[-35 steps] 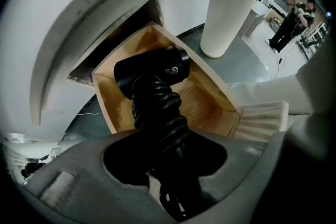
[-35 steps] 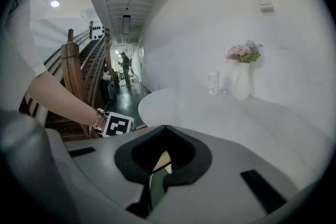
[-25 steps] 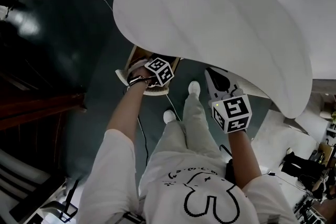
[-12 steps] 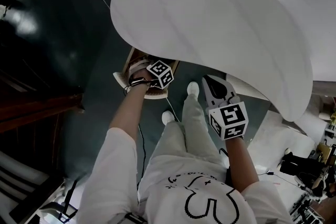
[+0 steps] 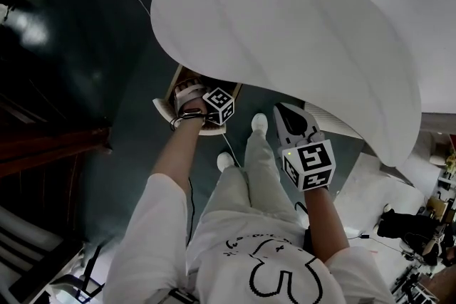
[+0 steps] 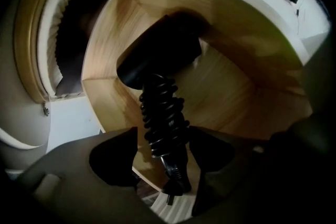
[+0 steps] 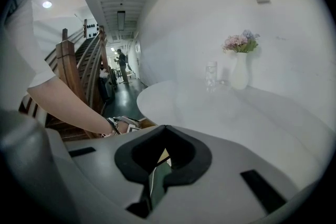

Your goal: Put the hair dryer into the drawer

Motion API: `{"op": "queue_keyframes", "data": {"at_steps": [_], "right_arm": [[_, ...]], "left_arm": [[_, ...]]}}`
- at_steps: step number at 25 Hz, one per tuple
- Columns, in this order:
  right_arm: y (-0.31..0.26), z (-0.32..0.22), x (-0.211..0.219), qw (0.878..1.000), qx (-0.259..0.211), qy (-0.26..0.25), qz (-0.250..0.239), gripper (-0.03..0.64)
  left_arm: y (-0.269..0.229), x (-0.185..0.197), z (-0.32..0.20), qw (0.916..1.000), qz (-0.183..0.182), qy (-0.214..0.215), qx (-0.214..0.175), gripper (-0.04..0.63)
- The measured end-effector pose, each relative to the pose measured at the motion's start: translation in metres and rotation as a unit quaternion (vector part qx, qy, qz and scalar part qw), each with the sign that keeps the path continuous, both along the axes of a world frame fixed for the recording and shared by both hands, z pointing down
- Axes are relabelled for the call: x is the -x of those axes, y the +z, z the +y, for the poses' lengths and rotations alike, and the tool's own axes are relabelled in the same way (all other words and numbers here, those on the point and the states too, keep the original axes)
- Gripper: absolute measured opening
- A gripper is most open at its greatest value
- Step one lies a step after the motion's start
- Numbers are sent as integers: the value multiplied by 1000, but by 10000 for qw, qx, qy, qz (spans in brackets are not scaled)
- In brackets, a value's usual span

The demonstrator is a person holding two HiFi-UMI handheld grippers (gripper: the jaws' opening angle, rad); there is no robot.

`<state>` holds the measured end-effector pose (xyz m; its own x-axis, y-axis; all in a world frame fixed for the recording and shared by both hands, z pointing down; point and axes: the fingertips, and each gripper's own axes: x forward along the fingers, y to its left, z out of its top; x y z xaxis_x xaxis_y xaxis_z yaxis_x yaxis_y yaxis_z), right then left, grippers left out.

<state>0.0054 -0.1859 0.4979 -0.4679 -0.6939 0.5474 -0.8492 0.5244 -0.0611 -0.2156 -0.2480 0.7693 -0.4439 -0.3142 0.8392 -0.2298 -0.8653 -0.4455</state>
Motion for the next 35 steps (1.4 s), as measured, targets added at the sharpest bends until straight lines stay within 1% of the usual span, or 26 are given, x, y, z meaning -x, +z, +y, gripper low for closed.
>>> {"op": "queue_keyframes", "data": {"at_steps": [2,5,8,11,16,19,22,24,26,31,33,35], "right_arm": [[-3,1,3,10000,-34,-27,-11,0],[-9,1,6,9999,-103,-60,-25,-1],[-16,4,11,9998,-201,-80,-46,0],[-26,8,17,9994,-314,-98,-62,0],[-48,14,25,9984,-541,-174,-74,0],[-63,17,27,9974,-693,-177,-100,0],[-80,19,29,9960,-862,-190,-154,0],[-91,20,30,9949,-967,-221,-179,0],[-101,21,31,9938,-1061,-265,-203,0],[-130,17,35,9890,-1377,-439,-329,0],[-144,17,32,9869,-1498,-476,-369,0],[-157,16,26,9847,-1617,-478,-432,-1]], "left_arm": [[-6,-1,2,9999,98,-55,-15,298],[-13,-4,8,9996,226,-127,70,298],[-26,-6,14,9993,354,-133,73,298],[-41,-5,20,9986,510,-148,-22,298],[-67,1,28,9960,784,-363,-232,298],[-86,2,33,9925,1028,-539,-382,298],[-109,3,38,9873,1290,-724,-581,298],[-126,2,39,9810,1539,-887,-781,298],[-140,-1,44,9714,1879,-1142,-901,298],[-166,-9,59,9431,2685,-1815,-740,298],[-179,-13,61,9323,2915,-1983,-810,298],[-196,-18,60,9203,3155,-2088,-994,298]]}}
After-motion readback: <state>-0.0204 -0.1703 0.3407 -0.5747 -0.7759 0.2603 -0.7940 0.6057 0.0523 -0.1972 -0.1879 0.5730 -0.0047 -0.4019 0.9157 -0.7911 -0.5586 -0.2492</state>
